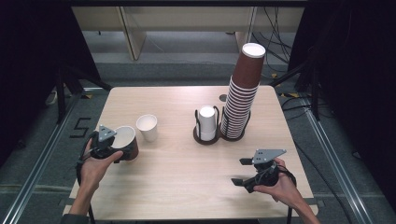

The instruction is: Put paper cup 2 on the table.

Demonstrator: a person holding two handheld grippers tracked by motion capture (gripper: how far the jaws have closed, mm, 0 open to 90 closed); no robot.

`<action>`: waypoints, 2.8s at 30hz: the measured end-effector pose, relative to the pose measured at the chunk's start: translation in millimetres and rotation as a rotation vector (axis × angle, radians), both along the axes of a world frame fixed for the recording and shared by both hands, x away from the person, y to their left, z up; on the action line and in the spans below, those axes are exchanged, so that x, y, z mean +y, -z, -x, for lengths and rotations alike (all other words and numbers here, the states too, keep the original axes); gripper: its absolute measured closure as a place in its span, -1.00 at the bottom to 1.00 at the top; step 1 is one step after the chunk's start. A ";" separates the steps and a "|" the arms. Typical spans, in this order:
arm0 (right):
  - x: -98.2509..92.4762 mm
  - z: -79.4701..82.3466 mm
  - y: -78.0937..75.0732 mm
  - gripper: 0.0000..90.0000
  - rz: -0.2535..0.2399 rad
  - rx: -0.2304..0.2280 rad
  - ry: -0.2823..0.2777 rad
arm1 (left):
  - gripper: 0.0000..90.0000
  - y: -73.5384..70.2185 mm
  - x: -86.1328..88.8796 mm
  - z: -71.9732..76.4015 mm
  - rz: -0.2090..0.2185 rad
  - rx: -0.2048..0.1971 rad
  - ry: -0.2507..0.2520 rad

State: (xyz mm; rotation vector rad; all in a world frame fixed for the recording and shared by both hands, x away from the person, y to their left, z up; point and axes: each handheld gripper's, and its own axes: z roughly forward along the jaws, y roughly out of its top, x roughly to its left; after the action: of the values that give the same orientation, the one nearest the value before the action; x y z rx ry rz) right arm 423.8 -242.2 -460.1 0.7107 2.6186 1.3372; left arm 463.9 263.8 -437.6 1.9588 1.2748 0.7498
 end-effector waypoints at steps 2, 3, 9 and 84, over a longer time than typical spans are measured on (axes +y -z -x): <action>0.7 -0.6 0.9 -0.64 0.001 0.012 0.003 | -0.76 4.0 0.5 -6.0 0.012 -0.011 -0.013; 0.3 -0.9 0.9 -0.64 0.005 0.002 0.004 | -0.76 5.0 1.6 -8.2 0.009 -0.010 -0.016; 0.0 -0.6 2.0 -0.63 0.003 0.015 -0.001 | -0.77 11.6 5.8 -19.5 0.032 -0.035 -0.047; -14.2 11.9 0.8 -0.64 -0.089 0.035 0.086 | -0.67 53.2 -94.0 128.5 0.165 -0.091 0.256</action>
State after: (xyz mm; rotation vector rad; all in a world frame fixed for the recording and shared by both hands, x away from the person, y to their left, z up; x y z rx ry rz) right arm 411.9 -256.4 -460.9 0.8566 2.5363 1.4362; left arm 335.4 169.8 -490.8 1.8851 0.9764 0.5805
